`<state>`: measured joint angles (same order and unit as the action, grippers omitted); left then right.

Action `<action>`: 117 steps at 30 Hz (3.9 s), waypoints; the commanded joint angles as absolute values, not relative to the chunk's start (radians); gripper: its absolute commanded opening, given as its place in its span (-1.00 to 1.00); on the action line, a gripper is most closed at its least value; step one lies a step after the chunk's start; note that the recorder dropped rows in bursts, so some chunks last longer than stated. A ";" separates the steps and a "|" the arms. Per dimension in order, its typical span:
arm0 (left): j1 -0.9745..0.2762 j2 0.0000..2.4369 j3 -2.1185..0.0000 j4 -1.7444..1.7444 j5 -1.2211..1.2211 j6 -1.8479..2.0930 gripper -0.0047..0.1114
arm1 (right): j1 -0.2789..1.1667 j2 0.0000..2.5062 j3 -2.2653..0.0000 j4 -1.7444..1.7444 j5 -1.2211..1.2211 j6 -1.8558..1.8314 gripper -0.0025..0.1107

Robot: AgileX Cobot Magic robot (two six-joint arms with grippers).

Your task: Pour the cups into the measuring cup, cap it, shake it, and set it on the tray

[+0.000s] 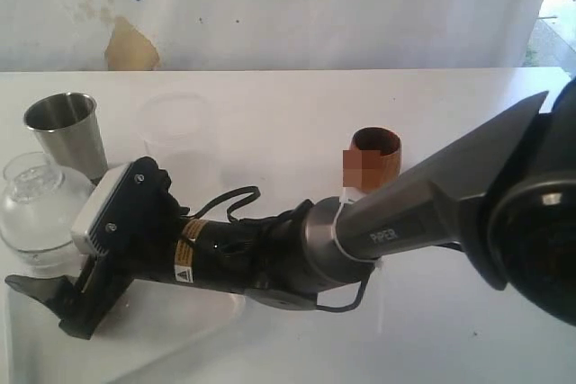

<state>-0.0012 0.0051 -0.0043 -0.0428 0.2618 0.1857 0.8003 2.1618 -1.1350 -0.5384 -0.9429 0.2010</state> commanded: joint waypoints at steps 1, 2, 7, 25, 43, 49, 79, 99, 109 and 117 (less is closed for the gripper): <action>-0.001 0.000 0.000 -0.044 0.255 0.183 -0.92 | 0.799 2.155 -1.138 -0.539 -0.955 0.205 0.87; -0.001 0.000 0.000 -0.044 0.255 0.183 -0.92 | 0.799 2.155 -1.138 -0.539 -0.955 0.205 0.87; -0.001 0.000 0.000 -0.044 0.255 0.183 -0.92 | 0.799 2.153 -1.138 -0.539 -0.959 0.205 0.87; -0.001 0.000 0.000 -0.044 0.255 0.183 -0.92 | 0.799 1.875 -1.138 -0.530 -0.750 0.205 0.87; -0.001 0.000 0.000 -0.044 0.255 0.183 -0.92 | 0.799 1.418 -1.138 -0.510 -0.149 0.743 0.83; -0.001 0.000 0.000 -0.044 0.255 0.183 -0.92 | 0.799 1.274 -1.138 -0.509 0.152 0.763 0.35; -0.001 0.000 0.000 -0.044 0.255 0.183 -0.92 | 0.799 0.238 -1.081 -0.319 0.806 0.212 -0.96; -0.001 0.000 0.000 -0.044 0.255 0.183 -0.92 | 0.710 0.000 -0.985 -0.312 0.803 0.230 -0.96; -0.001 0.000 0.000 -0.044 0.255 0.183 -0.92 | 0.519 0.000 -0.885 -0.262 0.654 -0.037 -0.96; -0.001 0.000 0.000 -0.044 0.255 0.183 -0.92 | 0.340 0.000 -0.749 -0.190 0.487 -0.050 -0.96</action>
